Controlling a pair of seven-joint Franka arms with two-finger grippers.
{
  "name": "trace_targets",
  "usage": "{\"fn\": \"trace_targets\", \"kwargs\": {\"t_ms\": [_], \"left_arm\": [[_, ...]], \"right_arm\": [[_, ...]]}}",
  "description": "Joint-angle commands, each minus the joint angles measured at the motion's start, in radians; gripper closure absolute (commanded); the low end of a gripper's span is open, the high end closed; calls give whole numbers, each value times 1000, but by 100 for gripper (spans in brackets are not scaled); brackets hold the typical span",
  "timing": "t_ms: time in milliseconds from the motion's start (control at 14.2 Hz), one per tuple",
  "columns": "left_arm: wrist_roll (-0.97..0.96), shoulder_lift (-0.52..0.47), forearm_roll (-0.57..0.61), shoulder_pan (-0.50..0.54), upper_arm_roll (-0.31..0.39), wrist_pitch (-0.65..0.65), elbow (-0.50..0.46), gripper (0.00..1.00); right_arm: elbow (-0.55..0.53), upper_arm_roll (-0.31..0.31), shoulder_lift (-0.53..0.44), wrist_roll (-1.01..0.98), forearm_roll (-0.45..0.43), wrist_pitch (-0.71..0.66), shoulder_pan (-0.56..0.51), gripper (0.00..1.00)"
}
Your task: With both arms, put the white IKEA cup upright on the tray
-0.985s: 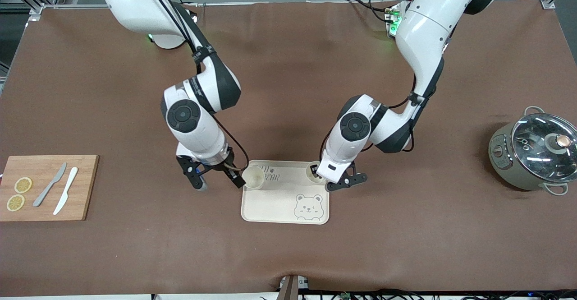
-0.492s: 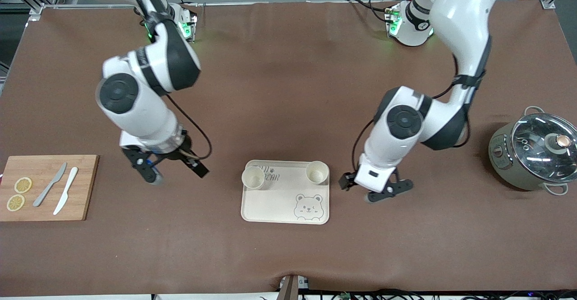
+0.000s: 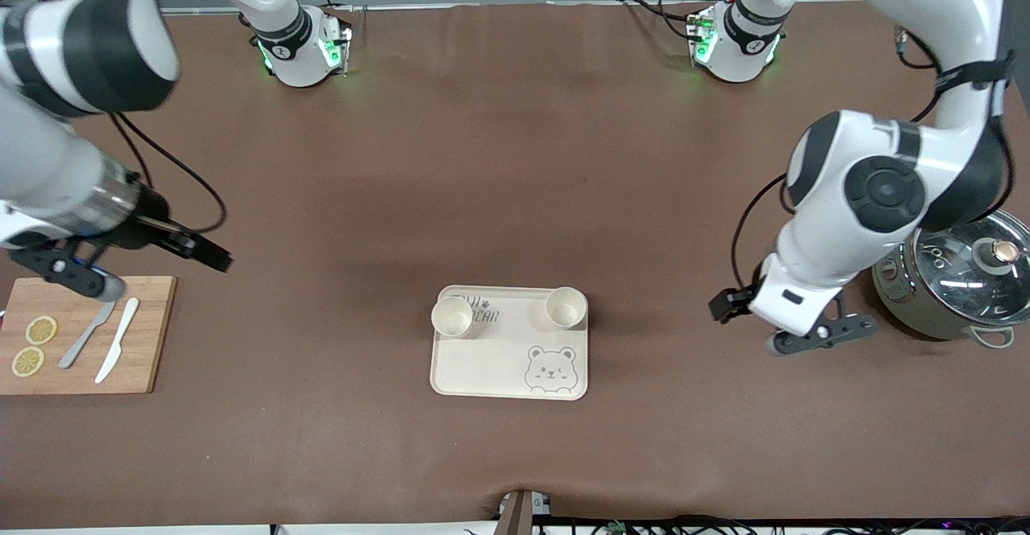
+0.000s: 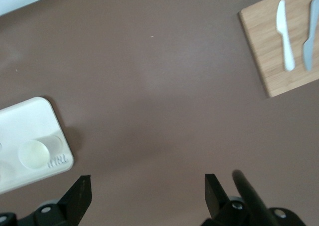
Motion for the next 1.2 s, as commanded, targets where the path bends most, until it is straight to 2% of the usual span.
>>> {"fn": "trace_targets", "kwargs": {"t_ms": [0, 211, 352, 492, 633, 774, 1126], "left_arm": [[70, -87, 13, 20, -14, -104, -30, 0], [159, -179, 10, 24, -14, -206, -31, 0], [234, -234, -40, 64, -15, -264, -31, 0], [308, -279, -91, 122, -15, -305, -31, 0], [324, -311, -158, 162, -14, -330, -31, 0], [330, -342, -198, 202, -14, -345, -33, 0], [328, -399, -199, 211, -14, -364, -65, 0]], "right_arm": [[-51, 21, -104, -239, -8, -47, -85, 0], [-123, 20, -220, -411, -13, -110, -133, 0], [-151, 20, -277, -534, -27, -159, -142, 0], [-140, 21, -284, -567, -79, -180, -141, 0], [-125, 20, -277, -567, -90, -165, -160, 0], [-88, 23, -265, -562, -74, -166, -191, 0], [-93, 26, -264, -553, -5, -166, -187, 0]]}}
